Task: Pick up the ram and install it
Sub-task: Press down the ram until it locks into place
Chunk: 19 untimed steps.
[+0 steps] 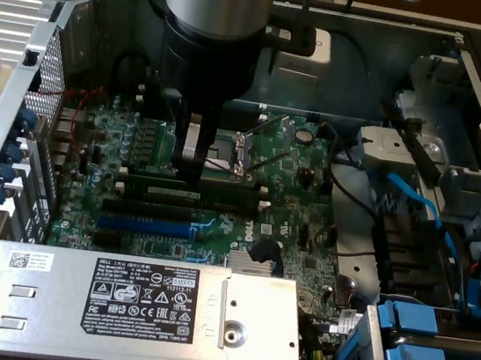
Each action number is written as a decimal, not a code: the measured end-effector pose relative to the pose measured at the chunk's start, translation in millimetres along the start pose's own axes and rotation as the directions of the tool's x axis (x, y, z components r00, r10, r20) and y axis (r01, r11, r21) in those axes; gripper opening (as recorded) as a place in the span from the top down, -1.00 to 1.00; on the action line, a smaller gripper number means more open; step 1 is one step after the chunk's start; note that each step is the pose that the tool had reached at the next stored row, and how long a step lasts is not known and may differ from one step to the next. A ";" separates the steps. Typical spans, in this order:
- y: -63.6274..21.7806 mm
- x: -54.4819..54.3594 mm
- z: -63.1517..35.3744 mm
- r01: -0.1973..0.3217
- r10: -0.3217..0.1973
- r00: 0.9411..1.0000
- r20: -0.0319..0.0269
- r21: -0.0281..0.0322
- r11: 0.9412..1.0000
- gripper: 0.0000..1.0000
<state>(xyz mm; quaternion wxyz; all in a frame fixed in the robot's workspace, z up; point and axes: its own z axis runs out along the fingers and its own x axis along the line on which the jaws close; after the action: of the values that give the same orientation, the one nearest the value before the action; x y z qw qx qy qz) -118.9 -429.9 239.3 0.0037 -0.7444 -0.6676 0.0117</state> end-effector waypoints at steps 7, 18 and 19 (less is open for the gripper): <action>1.2 -1.2 0.0 0.000 0.000 1.000 0.000 0.000 1.000 0.80; 1.6 -1.1 1.4 0.000 0.000 1.000 0.001 0.000 1.000 0.80; 1.6 -1.2 1.5 0.000 0.000 1.000 0.001 0.000 1.000 0.80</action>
<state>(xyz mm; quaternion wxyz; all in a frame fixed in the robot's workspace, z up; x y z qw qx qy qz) -117.4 -431.2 237.8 0.0037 -0.7444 -0.6676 0.0120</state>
